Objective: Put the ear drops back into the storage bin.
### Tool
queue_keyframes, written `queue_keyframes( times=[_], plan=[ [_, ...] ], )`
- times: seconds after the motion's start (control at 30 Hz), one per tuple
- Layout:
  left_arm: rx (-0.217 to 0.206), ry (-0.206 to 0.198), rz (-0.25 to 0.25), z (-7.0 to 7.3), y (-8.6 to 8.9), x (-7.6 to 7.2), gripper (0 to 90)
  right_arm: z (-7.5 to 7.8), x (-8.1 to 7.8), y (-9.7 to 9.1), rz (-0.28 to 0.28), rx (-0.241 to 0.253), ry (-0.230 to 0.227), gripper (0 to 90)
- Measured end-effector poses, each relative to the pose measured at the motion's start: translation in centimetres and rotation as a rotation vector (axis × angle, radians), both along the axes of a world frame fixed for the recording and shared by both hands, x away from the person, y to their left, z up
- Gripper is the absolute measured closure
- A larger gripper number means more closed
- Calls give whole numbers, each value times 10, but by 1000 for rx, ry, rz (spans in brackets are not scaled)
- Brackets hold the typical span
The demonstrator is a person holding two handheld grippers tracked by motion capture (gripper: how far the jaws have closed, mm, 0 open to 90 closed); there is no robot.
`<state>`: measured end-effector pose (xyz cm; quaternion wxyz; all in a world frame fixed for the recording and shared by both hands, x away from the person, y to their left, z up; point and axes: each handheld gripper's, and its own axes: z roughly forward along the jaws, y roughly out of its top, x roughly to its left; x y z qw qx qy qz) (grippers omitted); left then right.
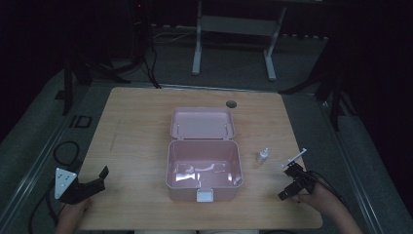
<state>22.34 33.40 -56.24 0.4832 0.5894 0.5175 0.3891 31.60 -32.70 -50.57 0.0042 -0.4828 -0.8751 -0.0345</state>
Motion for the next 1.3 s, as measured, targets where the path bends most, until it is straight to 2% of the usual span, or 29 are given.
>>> queue_keyframes(
  times=[0.1, 0.2, 0.27, 0.43, 0.6, 0.7, 0.77, 0.83, 1.13, 1.2, 1.3],
  plan=[
    [2, 0, -1, 0, 0, 0, 3, 4, 1, 1, 5, -5, 37, 110],
    [0, 0, -1, 0, 0, 0, 3, 7, 3, 2, 17, 23, 66, 108],
    [0, 1, -1, 0, 0, 0, 3, 8, 5, 3, 30, 9, 54, 109],
    [2, 0, 0, 0, 0, 0, 4, 7, 17, 5, 52, -33, 61, 109],
    [2, 3, -2, 0, 0, 0, 4, 4, 30, 8, 38, -37, 85, 129],
    [1, 3, -2, 0, 0, 0, 4, 6, 37, 10, 29, -50, 71, 130],
    [1, 2, -3, 0, 0, 0, 3, 9, 42, 13, 26, -40, 70, 130],
    [2, 3, -2, 0, 0, 0, 3, 11, 47, 16, 32, -53, 68, 131],
    [2, 3, -3, 0, 0, 0, 3, 20, 75, 31, 21, -58, 71, 135],
    [2, 3, -4, 0, 0, 0, 4, 22, 81, 35, 21, -39, 71, 146],
    [1, 2, -4, 0, 0, 0, 4, 24, 90, 41, 20, -39, 68, 148]
  ],
)
